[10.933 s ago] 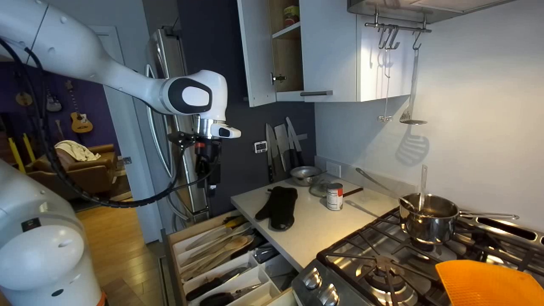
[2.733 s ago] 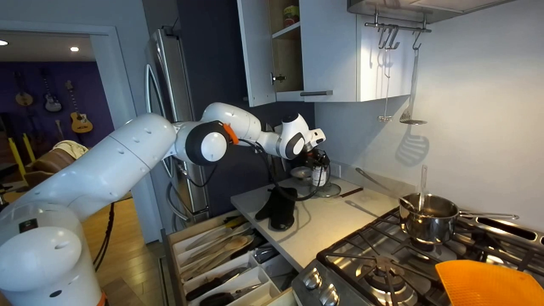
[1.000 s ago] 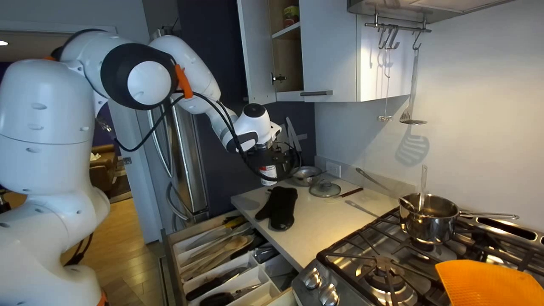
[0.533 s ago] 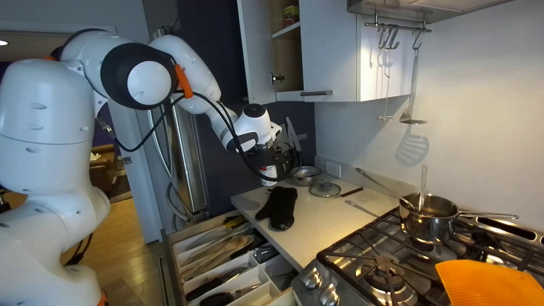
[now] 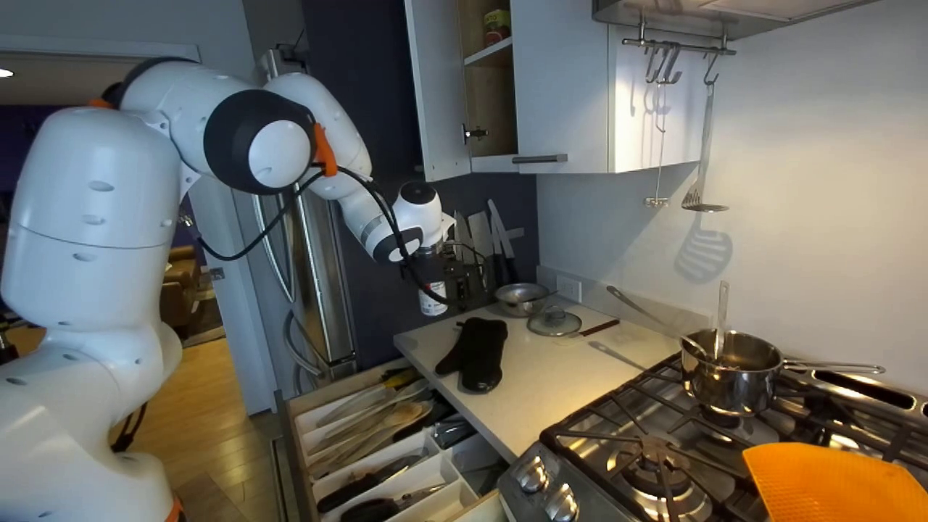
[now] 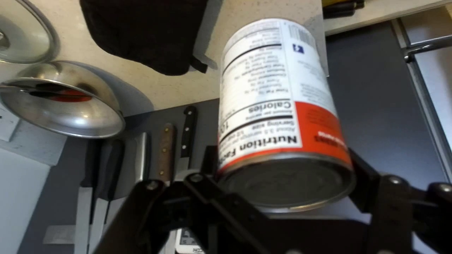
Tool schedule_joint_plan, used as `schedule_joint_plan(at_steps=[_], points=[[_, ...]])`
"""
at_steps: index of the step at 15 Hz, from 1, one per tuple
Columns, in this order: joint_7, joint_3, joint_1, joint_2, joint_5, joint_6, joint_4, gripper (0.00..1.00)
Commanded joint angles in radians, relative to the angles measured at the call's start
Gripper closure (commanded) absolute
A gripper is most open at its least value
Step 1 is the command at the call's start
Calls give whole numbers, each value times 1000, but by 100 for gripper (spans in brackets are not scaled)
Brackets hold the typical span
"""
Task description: Move the red and white tin forward to the left
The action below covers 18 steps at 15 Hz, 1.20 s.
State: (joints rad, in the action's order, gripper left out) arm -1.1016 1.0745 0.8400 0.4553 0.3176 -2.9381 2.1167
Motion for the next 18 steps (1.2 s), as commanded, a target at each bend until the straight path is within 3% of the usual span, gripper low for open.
schedule_joint_plan(at_steps=[1,3,11,13,18], points=[[45,-29,-88,28,-51,29,-53,42],[82,-84,-167,36,-81,46,-83,42],[272,-455,-562,87,-140,129,-274,42],[310,-524,-634,120,-131,135,-326,42],[388,-623,-743,200,-132,125,-426,42]])
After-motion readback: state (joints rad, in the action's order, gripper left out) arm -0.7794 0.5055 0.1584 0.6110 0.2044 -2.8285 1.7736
